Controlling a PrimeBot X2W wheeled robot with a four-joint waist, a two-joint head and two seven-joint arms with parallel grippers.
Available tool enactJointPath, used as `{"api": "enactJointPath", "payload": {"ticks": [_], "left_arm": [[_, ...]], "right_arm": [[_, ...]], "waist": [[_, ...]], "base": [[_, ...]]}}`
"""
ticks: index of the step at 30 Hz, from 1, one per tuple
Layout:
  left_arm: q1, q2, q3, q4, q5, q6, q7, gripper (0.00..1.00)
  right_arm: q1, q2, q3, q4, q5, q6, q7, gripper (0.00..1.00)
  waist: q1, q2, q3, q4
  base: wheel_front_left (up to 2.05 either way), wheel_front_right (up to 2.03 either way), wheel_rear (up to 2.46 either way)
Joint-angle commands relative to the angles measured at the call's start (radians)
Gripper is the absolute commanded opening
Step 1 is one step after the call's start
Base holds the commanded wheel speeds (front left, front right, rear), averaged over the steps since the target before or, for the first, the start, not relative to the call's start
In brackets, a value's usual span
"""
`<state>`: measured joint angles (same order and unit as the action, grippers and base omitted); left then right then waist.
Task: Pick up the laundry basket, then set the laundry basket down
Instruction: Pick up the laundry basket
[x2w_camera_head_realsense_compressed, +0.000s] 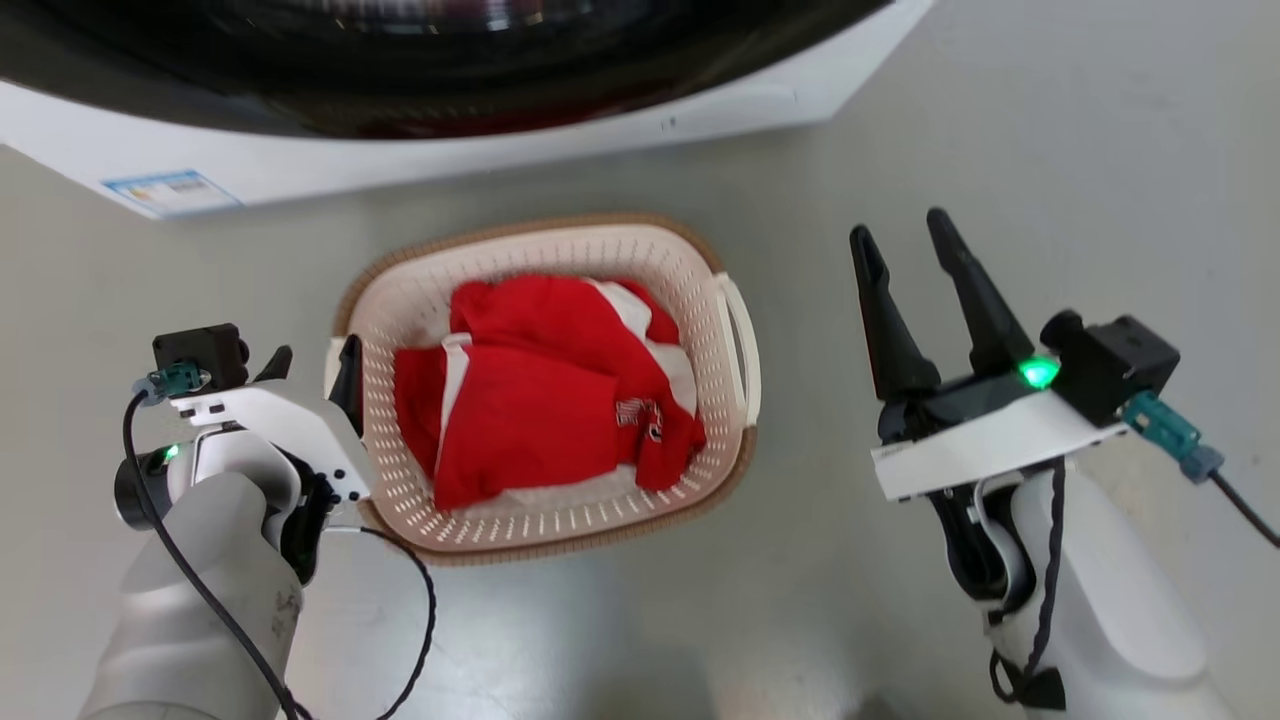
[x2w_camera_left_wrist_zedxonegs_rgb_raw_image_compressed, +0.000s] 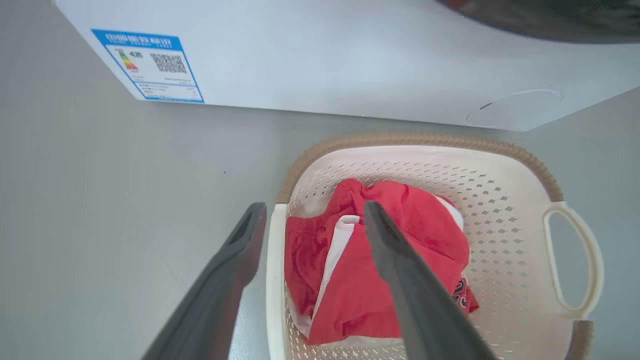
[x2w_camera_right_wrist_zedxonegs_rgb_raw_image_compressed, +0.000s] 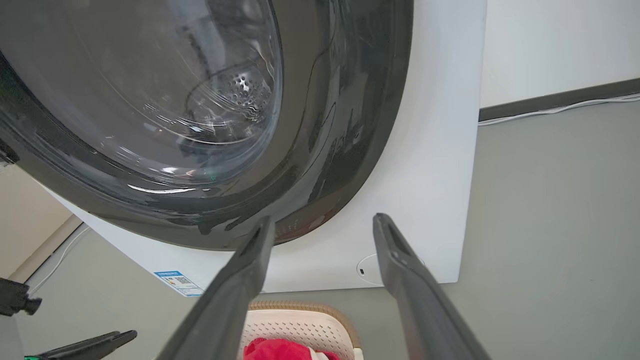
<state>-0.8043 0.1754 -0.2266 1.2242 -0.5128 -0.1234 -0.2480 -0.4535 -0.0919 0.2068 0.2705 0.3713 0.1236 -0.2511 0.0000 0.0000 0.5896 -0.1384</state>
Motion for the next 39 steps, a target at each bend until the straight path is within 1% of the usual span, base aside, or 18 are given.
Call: {"api": "enactJointPath", "payload": {"ticks": [1, 6, 12, 20, 24, 25, 29, 37, 39], "left_arm": [[0.031, 0.033, 0.025, -0.025, -0.013, -0.001, -0.013, 1.00], [0.115, 0.027, 0.066, -0.174, 0.007, 0.000, -0.013, 1.00], [0.229, 0.017, 0.114, -0.351, 0.062, 0.000, -0.014, 1.00], [0.364, -0.014, 0.173, -0.560, 0.133, -0.002, -0.014, 1.00], [0.417, -0.029, 0.192, -0.635, 0.160, -0.004, -0.014, 1.00], [0.444, -0.040, 0.196, -0.670, 0.172, -0.004, -0.014, 1.00], [0.491, -0.054, 0.202, -0.739, 0.196, -0.005, -0.014, 1.00], [0.566, -0.075, 0.229, -0.840, 0.231, -0.005, -0.014, 1.00], [0.588, -0.083, 0.235, -0.870, 0.241, -0.002, -0.014, 1.00]], "right_arm": [[0.035, 0.001, 0.020, -0.015, 0.009, 0.007, -0.011, 1.00], [0.066, -0.003, 0.009, -0.001, 0.014, 0.007, -0.011, 1.00], [0.100, -0.010, -0.004, 0.008, 0.019, 0.007, -0.011, 1.00], [0.146, -0.021, -0.034, 0.005, 0.020, 0.007, -0.011, 1.00], [0.171, -0.025, -0.048, -0.001, 0.019, 0.007, -0.011, 1.00], [0.184, -0.026, -0.054, -0.001, 0.018, 0.007, -0.011, 1.00], [0.208, -0.029, -0.064, -0.004, 0.016, 0.007, -0.011, 1.00], [0.249, -0.029, -0.091, -0.010, 0.011, 0.007, -0.011, 1.00], [0.260, -0.038, -0.096, -0.010, -0.012, 0.007, -0.011, 1.00]], "waist": [[0.0000, 0.0000, -0.043, 0.011], [0.0000, 0.0000, -0.132, 0.025], [0.0000, 0.0000, -0.221, 0.037], [0.0000, 0.0000, -0.331, 0.056], [0.0000, 0.0000, -0.382, 0.066], [0.0000, 0.0000, -0.407, 0.070], [0.0000, 0.0000, -0.447, 0.079], [0.0000, 0.0000, -0.500, 0.092], [0.0000, 0.0000, -0.510, 0.095]], "base": [[0.00, 0.00, 0.00], [0.00, 0.00, 0.00], [0.00, 0.00, 0.00], [0.00, 0.00, 0.00], [0.00, 0.00, 0.00], [0.00, 0.00, 0.00], [0.00, 0.00, 0.00], [0.00, 0.00, 0.00], [0.00, 0.00, 0.00]]}}
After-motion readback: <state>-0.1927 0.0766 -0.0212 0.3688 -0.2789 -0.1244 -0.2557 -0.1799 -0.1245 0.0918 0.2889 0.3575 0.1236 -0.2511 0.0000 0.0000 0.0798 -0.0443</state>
